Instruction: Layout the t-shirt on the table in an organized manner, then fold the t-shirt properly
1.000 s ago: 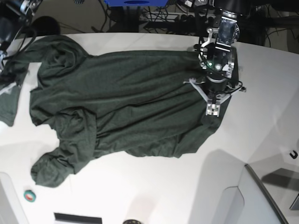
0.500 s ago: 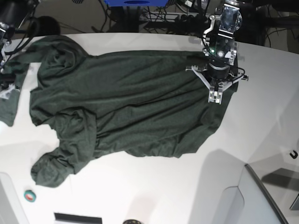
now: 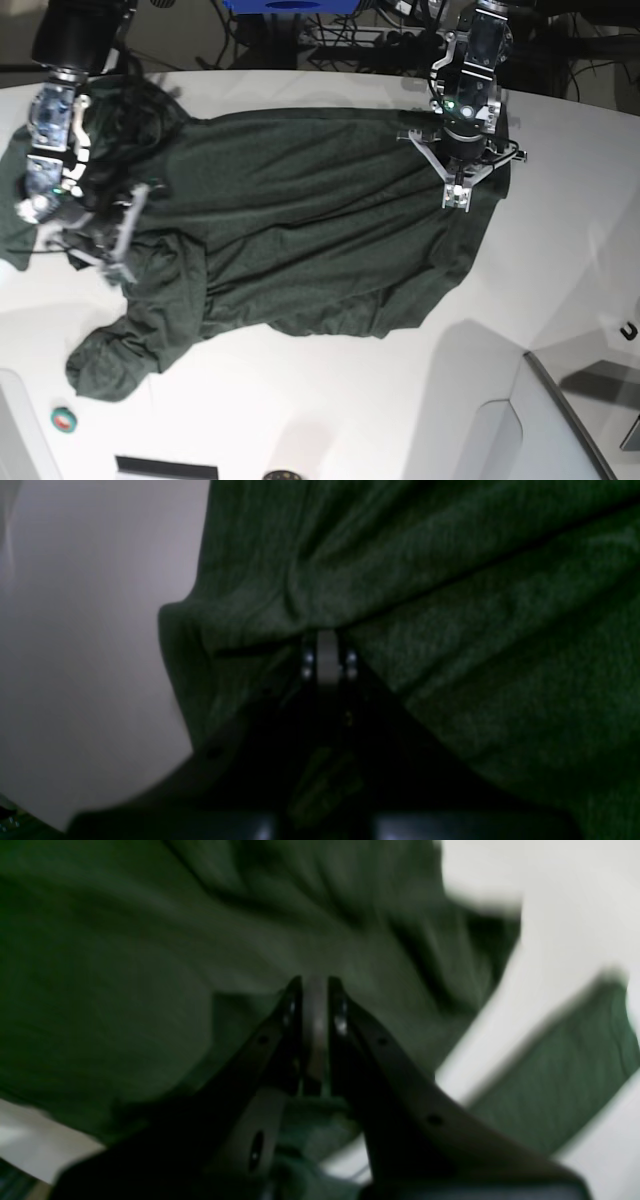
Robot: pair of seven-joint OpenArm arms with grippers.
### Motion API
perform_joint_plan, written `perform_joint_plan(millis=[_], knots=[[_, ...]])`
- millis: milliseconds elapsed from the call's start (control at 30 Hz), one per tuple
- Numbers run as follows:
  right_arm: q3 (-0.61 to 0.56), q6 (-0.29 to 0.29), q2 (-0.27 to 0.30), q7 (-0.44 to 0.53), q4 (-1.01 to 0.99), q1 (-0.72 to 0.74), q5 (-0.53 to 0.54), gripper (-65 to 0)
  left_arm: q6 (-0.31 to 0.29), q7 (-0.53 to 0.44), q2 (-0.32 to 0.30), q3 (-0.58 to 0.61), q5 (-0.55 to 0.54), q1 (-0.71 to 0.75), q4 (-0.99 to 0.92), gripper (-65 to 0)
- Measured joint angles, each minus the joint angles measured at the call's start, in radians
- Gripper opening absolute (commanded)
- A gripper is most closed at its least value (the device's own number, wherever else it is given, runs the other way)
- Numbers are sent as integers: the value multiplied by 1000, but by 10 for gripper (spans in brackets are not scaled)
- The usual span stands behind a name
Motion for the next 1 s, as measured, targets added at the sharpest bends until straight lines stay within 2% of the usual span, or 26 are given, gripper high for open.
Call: perform_joint_plan(millis=[67, 233, 500, 633, 733, 800, 900, 967, 1000], knots=[[-18, 10, -13, -9, -81, 35, 0, -642, 0, -2, -3, -1, 0, 0, -2, -650], [-19, 9, 7, -9, -209, 105, -13, -642, 1, -2, 5, 0, 8, 1, -4, -650], [-19, 8, 7, -5, -383, 193, -10, -636, 7, -10, 4, 0, 11, 11, -4, -650], [-21, 3, 21, 78, -467, 263, -7, -638, 7, -10, 4, -1, 11, 15, -4, -650], [-28, -124, 41, 148, -476, 283, -12, -635, 8, -21, 0, -1, 11, 23, -3, -650], [-28, -190, 62, 224, -478, 295, -15, -633, 8, -21, -2, -1, 11, 23, -4, -650], [-28, -230, 95, 314, -480, 329, -14, -633, 12, -38, -2, -1, 18, 22, -23, -650], [-28, -235, 107, 307, -466, 345, -14, -621, 16, -40, -1, -1, 18, 22, -25, -650], [-28, -235, 108, 287, -436, 341, -10, -584, 16, -39, 1, -2, 19, 22, -25, -650]])
